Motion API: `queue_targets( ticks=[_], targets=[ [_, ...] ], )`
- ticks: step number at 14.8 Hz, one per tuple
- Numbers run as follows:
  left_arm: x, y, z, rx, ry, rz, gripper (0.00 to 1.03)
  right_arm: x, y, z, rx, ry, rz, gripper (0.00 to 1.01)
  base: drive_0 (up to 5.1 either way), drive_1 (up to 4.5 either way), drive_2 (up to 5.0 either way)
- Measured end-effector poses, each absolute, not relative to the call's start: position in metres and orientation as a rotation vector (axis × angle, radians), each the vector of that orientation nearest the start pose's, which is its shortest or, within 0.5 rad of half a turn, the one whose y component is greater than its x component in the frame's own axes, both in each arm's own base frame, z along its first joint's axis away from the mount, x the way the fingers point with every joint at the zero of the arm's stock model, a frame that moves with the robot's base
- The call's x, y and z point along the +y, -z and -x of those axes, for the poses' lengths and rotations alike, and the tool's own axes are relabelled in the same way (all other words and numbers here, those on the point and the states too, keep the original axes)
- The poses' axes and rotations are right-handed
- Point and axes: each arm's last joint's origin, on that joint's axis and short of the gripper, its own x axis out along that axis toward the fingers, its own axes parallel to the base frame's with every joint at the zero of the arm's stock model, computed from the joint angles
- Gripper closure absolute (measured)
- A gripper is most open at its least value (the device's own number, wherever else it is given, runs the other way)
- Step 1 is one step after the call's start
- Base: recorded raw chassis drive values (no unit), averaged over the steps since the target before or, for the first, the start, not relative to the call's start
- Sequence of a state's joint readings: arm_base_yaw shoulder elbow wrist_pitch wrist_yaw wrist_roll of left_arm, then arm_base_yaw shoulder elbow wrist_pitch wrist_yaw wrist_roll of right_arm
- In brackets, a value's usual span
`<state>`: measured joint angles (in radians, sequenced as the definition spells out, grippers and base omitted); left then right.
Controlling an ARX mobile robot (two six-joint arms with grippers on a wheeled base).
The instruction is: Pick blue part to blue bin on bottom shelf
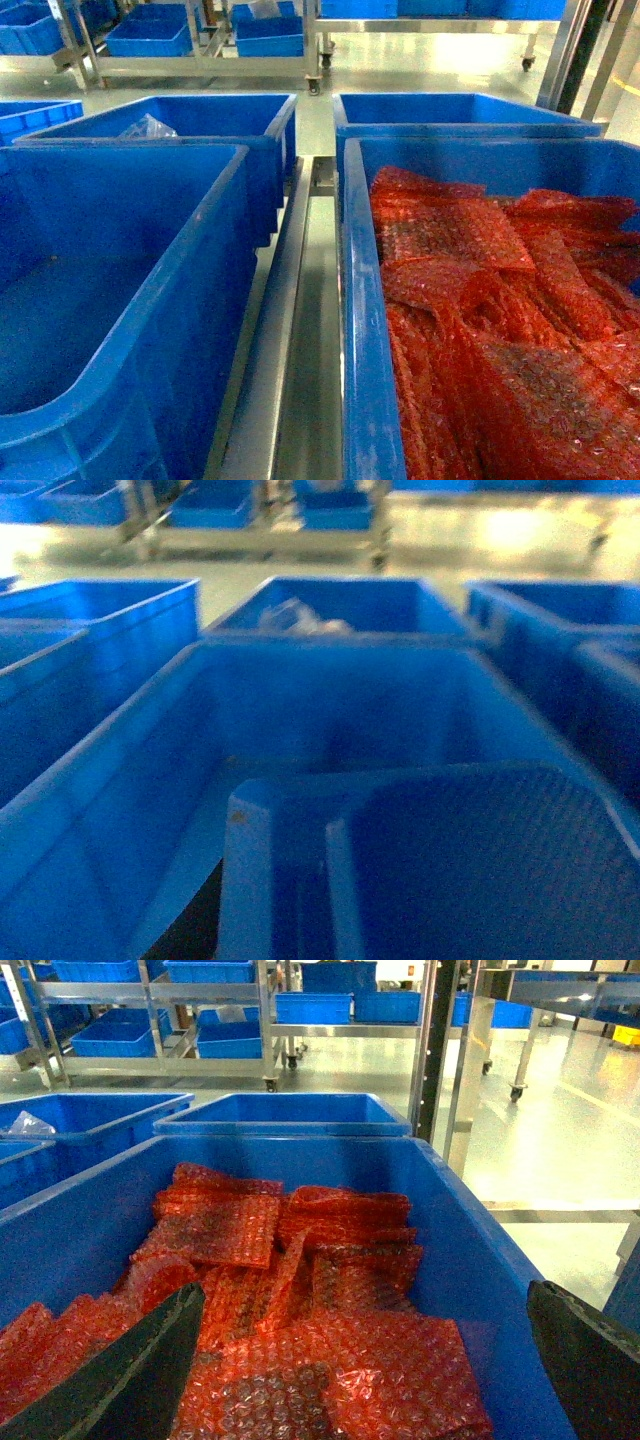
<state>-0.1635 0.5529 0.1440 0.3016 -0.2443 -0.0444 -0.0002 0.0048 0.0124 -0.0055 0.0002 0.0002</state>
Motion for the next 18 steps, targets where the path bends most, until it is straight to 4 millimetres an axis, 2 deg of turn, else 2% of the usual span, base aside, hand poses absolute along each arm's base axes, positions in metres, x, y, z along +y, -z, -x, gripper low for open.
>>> queue_targets(
  ticks=[1, 2, 4, 6, 10, 11, 13, 17, 18],
  targets=[
    [-0.021, -0.19, -0.144, 0.12, -0.191, 0.002, 0.59, 0.0, -0.167, -0.097, -0.002, 0.0, 0.0, 0.03, 0.0, 0.0, 0.0],
    [-0.023, -0.196, -0.158, 0.104, -0.245, 0.008, 0.59, 0.0, -0.167, -0.097, -0.004, 0.0, 0.0, 0.03, 0.0, 0.0, 0.0],
    [-0.028, -0.204, -0.194, 0.073, -0.258, 0.016, 0.59, 0.0, -0.167, -0.097, -0.002, 0.0, 0.0, 0.03, 0.0, 0.0, 0.0],
    [-0.037, -0.191, -0.218, 0.113, -0.232, -0.026, 0.58, 0.0, -0.167, -0.097, -0.003, 0.0, 0.0, 0.03, 0.0, 0.0, 0.0],
    [-0.04, -0.194, -0.216, 0.096, -0.227, -0.045, 0.07, 0.0, -0.167, -0.097, -0.002, 0.0, 0.0, 0.03, 0.0, 0.0, 0.0],
    [-0.034, -0.196, -0.214, 0.019, -0.141, -0.012, 0.13, 0.0, -0.167, -0.097, -0.002, 0.0, 0.0, 0.03, 0.0, 0.0, 0.0],
    [-0.025, -0.186, -0.194, 0.013, -0.011, -0.008, 0.38, 0.0, -0.167, -0.097, -0.002, 0.0, -0.001, 0.03, 0.0, 0.0, 0.0],
    [-0.013, -0.177, -0.166, 0.012, -0.003, -0.007, 0.93, 0.0, -0.167, -0.097, -0.002, 0.0, 0.0, 0.03, 0.0, 0.0, 0.0],
    [-0.01, -0.175, -0.16, 0.014, 0.0, -0.003, 1.01, 0.0, -0.167, -0.097, -0.002, 0.0, 0.0, 0.03, 0.0, 0.0, 0.0]
  ],
)
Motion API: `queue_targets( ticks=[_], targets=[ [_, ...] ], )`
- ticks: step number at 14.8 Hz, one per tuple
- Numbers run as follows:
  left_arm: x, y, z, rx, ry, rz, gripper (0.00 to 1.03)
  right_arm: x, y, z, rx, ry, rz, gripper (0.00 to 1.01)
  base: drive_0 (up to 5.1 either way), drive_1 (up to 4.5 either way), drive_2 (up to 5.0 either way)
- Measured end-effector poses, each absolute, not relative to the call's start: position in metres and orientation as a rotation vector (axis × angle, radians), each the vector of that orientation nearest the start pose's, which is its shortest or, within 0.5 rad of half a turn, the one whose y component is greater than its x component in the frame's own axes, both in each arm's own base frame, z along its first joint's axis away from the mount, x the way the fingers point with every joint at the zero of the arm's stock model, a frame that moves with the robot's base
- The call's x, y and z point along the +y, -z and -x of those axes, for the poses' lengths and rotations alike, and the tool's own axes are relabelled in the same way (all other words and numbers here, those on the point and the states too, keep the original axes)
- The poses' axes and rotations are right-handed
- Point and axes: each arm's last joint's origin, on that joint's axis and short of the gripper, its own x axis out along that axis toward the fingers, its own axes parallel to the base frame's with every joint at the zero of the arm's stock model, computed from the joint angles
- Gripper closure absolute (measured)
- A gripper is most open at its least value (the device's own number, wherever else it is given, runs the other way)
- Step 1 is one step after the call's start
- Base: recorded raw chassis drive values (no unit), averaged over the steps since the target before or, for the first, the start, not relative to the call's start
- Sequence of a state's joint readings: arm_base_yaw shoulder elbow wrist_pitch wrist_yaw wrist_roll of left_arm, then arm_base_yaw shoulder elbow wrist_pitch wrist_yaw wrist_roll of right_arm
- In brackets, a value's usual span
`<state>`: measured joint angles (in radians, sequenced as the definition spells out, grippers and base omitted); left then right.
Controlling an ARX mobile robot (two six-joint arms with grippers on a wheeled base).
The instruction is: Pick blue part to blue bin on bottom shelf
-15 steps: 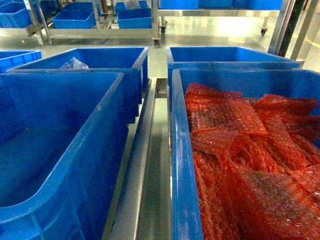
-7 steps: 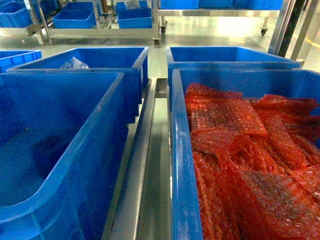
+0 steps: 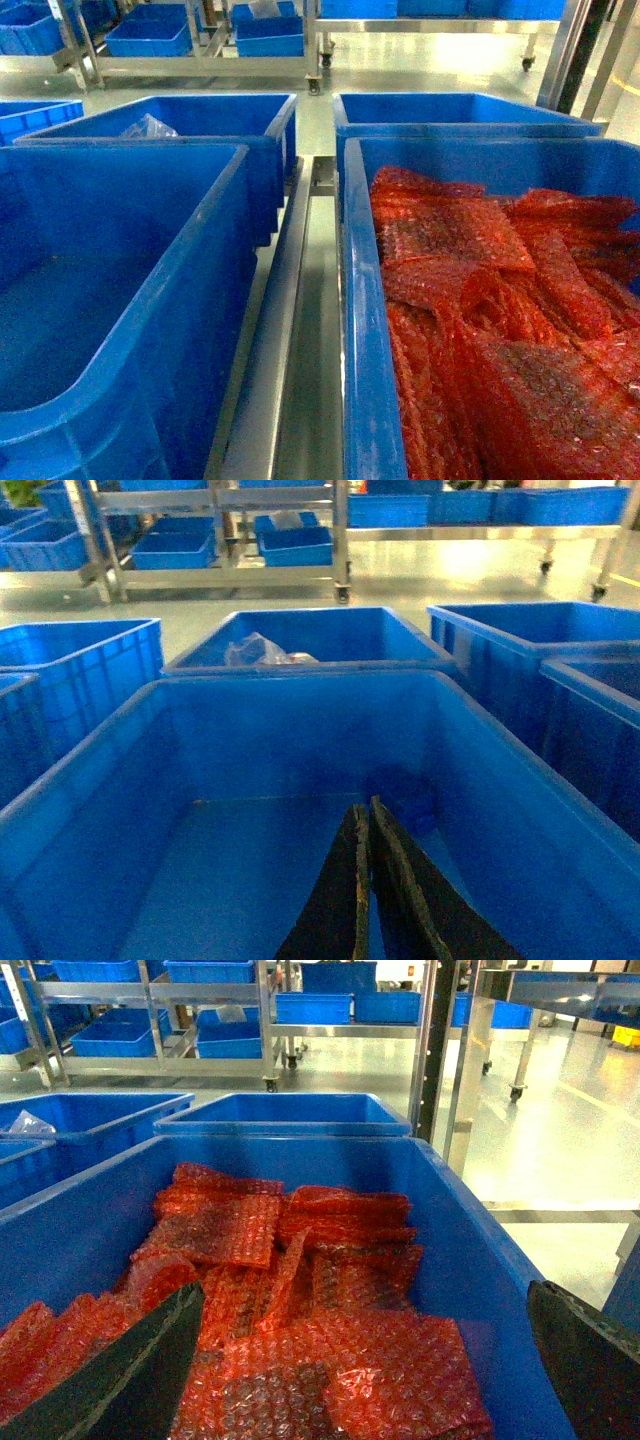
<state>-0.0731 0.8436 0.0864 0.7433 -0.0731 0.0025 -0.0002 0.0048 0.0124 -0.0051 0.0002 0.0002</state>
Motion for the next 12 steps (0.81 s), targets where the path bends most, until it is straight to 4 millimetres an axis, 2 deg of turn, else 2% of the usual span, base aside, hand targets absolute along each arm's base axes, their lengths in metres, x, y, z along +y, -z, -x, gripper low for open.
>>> queue_targets(
  ticks=[2, 8, 12],
  targets=[
    [0.0, -0.171, -0.153, -0.012, -0.008, -0.003, 1.01, 0.0, -0.167, -0.097, -0.002, 0.001, -0.001, 0.03, 0.0, 0.0, 0.0],
    [0.0, -0.16, -0.145, 0.035, 0.0, -0.001, 1.01, 0.0, -0.167, -0.097, -0.002, 0.0, 0.0, 0.03, 0.0, 0.0, 0.0],
    [0.0, -0.167, -0.136, -0.003, 0.001, -0.001, 1.01, 0.0, -0.167, -0.097, -0.002, 0.0, 0.0, 0.03, 0.0, 0.0, 0.0]
  ],
)
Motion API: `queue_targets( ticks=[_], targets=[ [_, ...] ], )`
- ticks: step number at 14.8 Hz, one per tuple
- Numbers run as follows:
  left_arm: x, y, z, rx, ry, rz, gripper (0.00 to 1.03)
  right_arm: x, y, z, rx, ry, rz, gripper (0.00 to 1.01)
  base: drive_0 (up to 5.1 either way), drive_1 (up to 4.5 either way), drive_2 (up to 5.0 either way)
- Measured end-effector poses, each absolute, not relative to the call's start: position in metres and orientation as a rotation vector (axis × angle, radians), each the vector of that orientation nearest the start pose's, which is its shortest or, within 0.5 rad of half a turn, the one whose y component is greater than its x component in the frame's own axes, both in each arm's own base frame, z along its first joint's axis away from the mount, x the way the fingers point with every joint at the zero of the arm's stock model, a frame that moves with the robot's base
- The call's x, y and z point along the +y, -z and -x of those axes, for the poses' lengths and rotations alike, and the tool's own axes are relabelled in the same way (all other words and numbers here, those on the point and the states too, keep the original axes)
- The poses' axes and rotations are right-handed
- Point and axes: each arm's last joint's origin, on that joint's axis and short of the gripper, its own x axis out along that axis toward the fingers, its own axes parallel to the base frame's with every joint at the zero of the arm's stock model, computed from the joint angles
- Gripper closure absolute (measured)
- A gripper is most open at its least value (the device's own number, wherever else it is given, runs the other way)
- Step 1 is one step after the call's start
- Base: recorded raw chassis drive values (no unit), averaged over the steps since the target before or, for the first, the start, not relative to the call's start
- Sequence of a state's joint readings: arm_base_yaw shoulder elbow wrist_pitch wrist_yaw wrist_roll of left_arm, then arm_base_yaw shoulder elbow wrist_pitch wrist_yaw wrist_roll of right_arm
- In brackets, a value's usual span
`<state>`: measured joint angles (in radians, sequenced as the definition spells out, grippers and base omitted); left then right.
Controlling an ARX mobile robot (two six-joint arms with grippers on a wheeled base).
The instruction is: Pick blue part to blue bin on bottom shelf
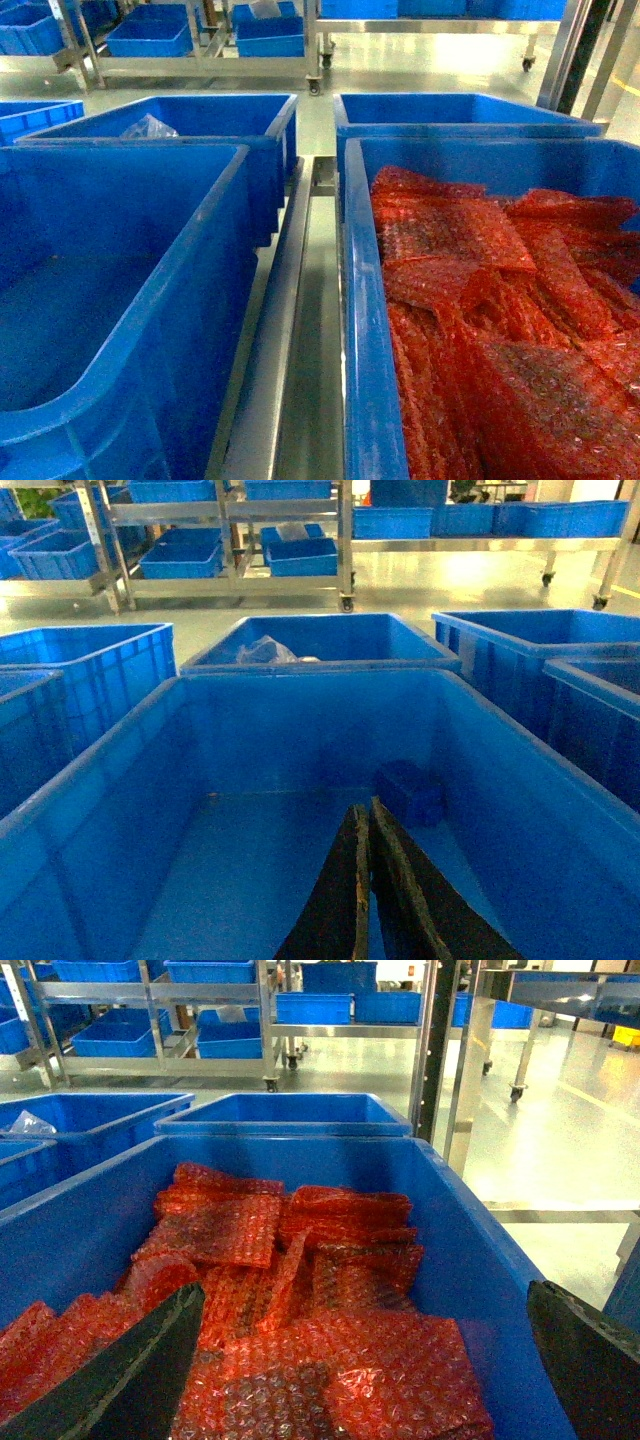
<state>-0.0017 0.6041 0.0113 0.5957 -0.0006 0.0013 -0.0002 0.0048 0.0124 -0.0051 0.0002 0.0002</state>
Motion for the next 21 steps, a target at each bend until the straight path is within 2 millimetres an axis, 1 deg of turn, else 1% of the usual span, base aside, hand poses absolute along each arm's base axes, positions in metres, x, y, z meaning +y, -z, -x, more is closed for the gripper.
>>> queue_targets(
  ticks=[7, 10, 12, 13, 14, 15, 16, 20, 21],
  targets=[
    [0.0, -0.17, -0.122, -0.008, 0.001, -0.001, 1.01, 0.0, -0.167, -0.097, -0.002, 0.0, 0.0, 0.03, 0.0, 0.0, 0.0],
    [0.0, -0.17, -0.109, -0.012, 0.001, -0.001, 1.01, 0.0, -0.167, -0.097, -0.003, 0.0, 0.0, 0.03, 0.0, 0.0, 0.0],
    [0.0, -0.169, -0.107, -0.003, 0.002, -0.001, 1.01, 0.0, -0.167, -0.097, -0.002, 0.0, -0.001, 0.03, 0.0, 0.0, 0.0],
    [0.0, -0.163, -0.101, 0.043, 0.004, -0.002, 1.01, 0.0, -0.167, -0.097, -0.002, 0.0, -0.001, 0.03, 0.0, 0.0, 0.0],
    [0.0, -0.165, -0.098, 0.012, 0.0, -0.001, 1.01, 0.0, -0.167, -0.097, -0.003, 0.0, 0.0, 0.03, 0.0, 0.0, 0.0],
    [0.0, -0.17, -0.097, -0.017, -0.002, -0.001, 1.01, 0.0, -0.167, -0.097, -0.004, 0.0, 0.0, 0.03, 0.0, 0.0, 0.0],
    [0.0, -0.166, -0.098, 0.01, 0.0, -0.001, 1.01, 0.0, -0.167, -0.097, -0.003, 0.0, 0.0, 0.03, 0.0, 0.0, 0.0],
    [0.0, -0.166, -0.098, 0.003, 0.001, -0.001, 1.01, 0.0, -0.167, -0.097, -0.003, 0.0, -0.001, 0.03, 0.0, 0.0, 0.0],
    [0.0, -0.166, -0.098, 0.004, 0.0, -0.001, 0.91, 0.0, -0.167, -0.097, -0.003, 0.0, 0.0, 0.03, 0.0, 0.0, 0.0]
  ],
)
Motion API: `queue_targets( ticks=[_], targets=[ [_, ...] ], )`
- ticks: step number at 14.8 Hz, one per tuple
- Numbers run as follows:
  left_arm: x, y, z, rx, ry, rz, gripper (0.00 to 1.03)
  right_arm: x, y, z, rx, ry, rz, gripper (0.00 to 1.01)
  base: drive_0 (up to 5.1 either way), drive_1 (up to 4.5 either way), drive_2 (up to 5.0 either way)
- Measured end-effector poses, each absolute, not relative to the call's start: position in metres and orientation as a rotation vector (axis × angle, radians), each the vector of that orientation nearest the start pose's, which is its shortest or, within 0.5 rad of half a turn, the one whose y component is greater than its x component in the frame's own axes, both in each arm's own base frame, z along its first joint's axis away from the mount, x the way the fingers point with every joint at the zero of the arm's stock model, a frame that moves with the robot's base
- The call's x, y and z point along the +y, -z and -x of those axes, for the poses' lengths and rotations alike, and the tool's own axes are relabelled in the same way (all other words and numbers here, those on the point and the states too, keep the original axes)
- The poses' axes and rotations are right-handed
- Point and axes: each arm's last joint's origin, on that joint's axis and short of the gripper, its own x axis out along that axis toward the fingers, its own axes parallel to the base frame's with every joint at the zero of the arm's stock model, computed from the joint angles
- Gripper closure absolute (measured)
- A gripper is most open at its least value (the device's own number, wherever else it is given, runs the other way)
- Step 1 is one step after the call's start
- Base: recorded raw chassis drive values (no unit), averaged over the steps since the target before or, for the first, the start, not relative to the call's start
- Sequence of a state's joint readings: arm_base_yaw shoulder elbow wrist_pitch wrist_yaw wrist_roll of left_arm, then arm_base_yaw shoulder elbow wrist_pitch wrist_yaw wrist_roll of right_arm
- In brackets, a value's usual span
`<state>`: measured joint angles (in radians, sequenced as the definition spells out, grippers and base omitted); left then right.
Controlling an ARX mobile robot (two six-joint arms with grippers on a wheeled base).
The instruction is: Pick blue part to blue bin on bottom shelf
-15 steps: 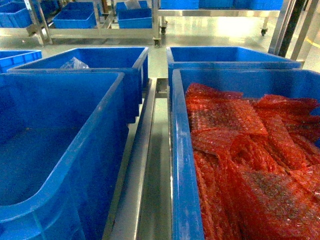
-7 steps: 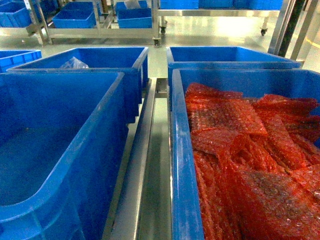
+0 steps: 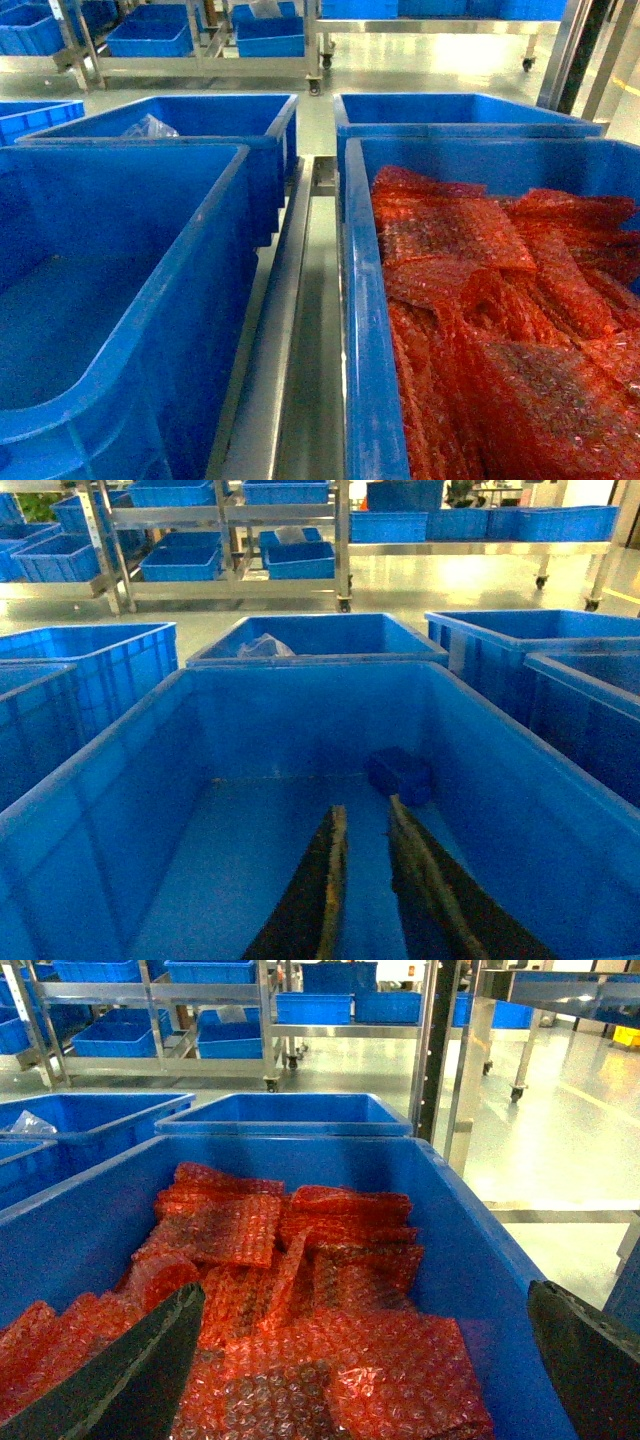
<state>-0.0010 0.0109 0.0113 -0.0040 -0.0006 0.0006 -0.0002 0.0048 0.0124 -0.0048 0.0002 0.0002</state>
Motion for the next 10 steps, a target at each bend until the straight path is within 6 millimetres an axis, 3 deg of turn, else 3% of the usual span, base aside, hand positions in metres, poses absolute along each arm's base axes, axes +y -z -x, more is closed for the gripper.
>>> queue_targets(
  ticks=[1, 2, 7, 8, 10],
  targets=[
    [-0.0001, -0.1661, -0.0977, 0.004, 0.001, -0.001, 0.8, 0.0, -0.1669, -0.0972, -0.002, 0.001, 0.0, 0.03, 0.0, 0.0, 0.0],
    [-0.0001, -0.1661, -0.0977, 0.004, 0.001, -0.001, 0.77, 0.0, -0.1669, -0.0972, -0.002, 0.0, 0.0, 0.03, 0.0, 0.0, 0.0],
    [-0.0001, -0.1661, -0.0977, 0.004, 0.001, -0.001, 0.12, 0.0, -0.1669, -0.0972, -0.002, 0.0, 0.0, 0.03, 0.0, 0.0, 0.0],
    [-0.0001, -0.1661, -0.0977, 0.004, 0.001, -0.001, 0.03, 0.0, -0.1669, -0.0972, -0.003, 0.0, -0.001, 0.03, 0.0, 0.0, 0.0],
    [-0.0001, -0.1661, -0.0977, 0.004, 0.001, -0.001, 0.05, 0.0, -0.1669, -0.0972, -0.002, 0.0, -0.001, 0.03, 0.0, 0.0, 0.0]
  ],
)
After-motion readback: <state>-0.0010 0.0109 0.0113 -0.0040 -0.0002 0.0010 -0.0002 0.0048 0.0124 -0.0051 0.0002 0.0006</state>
